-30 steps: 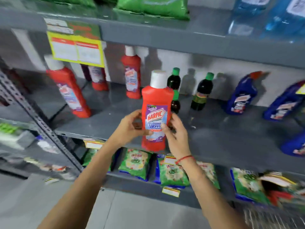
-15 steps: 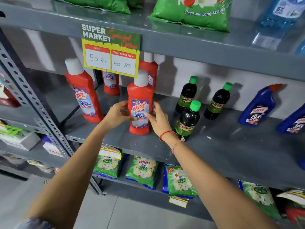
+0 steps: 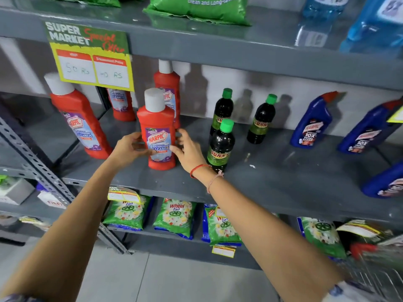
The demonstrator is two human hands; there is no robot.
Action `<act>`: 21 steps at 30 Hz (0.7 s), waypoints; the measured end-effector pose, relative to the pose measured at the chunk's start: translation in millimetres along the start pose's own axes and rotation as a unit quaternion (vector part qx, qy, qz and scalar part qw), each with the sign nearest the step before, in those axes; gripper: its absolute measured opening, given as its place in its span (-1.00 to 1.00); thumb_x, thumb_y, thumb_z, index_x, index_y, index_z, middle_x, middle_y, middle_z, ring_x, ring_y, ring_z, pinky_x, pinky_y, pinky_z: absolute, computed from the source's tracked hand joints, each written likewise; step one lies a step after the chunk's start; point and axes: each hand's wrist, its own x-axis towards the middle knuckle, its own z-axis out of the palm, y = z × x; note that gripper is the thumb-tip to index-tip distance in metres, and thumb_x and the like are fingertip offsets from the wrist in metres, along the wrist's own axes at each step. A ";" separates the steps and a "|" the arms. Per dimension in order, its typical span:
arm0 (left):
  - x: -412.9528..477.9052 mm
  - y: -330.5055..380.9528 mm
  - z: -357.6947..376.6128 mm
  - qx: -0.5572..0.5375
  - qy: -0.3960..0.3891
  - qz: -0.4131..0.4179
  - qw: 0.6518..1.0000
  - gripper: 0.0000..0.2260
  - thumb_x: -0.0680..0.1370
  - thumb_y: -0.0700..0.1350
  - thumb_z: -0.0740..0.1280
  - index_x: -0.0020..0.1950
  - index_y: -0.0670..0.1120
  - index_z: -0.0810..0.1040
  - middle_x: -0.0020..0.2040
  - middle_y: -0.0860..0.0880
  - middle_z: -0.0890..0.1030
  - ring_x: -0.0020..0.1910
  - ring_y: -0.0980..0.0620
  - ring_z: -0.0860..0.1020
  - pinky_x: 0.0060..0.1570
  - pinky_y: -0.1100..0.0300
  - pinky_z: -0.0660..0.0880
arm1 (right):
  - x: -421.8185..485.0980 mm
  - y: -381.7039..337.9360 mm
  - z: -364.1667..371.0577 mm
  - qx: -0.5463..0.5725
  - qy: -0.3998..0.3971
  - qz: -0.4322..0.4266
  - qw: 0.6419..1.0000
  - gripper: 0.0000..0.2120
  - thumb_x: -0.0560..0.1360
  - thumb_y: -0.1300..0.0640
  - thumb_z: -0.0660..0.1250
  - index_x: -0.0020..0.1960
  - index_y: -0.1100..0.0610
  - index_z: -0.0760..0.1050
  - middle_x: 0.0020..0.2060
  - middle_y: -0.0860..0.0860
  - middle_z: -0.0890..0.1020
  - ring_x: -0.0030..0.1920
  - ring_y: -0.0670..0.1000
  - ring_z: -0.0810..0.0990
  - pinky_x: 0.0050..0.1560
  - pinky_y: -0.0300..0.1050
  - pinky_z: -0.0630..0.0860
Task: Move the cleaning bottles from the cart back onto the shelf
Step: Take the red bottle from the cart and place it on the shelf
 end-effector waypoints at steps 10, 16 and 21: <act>-72.8 25.2 125.3 0.013 0.337 -0.096 0.936 -0.62 0.42 -0.14 0.37 0.17 -0.26 0.40 0.12 -0.35 0.50 0.10 -0.28 0.49 0.12 -0.09 0.40 | -123.6 74.3 -118.7 0.033 0.161 0.036 0.986 -0.65 0.43 0.20 0.36 0.20 0.14 0.43 0.12 0.13 0.58 0.00 -0.06 0.53 -0.04 -0.47 0.40; -129.3 139.9 323.5 -0.097 0.055 0.118 0.987 -0.67 0.40 -0.05 0.30 0.12 -0.10 0.44 0.00 -0.10 0.47 -0.05 -0.11 0.53 -0.09 0.00 0.51 | -244.7 157.1 -225.4 0.028 0.293 0.166 0.941 -0.66 0.42 0.21 0.37 0.18 0.18 0.45 0.12 0.17 0.57 0.02 0.07 0.56 0.03 -0.21 0.50; -166.3 205.0 454.6 -0.041 -0.195 0.227 0.953 -0.66 0.38 -0.03 0.29 0.10 -0.13 0.49 0.05 -0.16 0.55 0.05 -0.18 0.54 0.05 -0.05 0.53 | -373.7 214.7 -305.2 0.046 0.439 0.278 0.853 -0.67 0.35 0.33 0.34 0.11 0.31 0.46 -0.10 0.09 0.56 -0.28 -0.30 0.58 -0.22 -0.40 0.51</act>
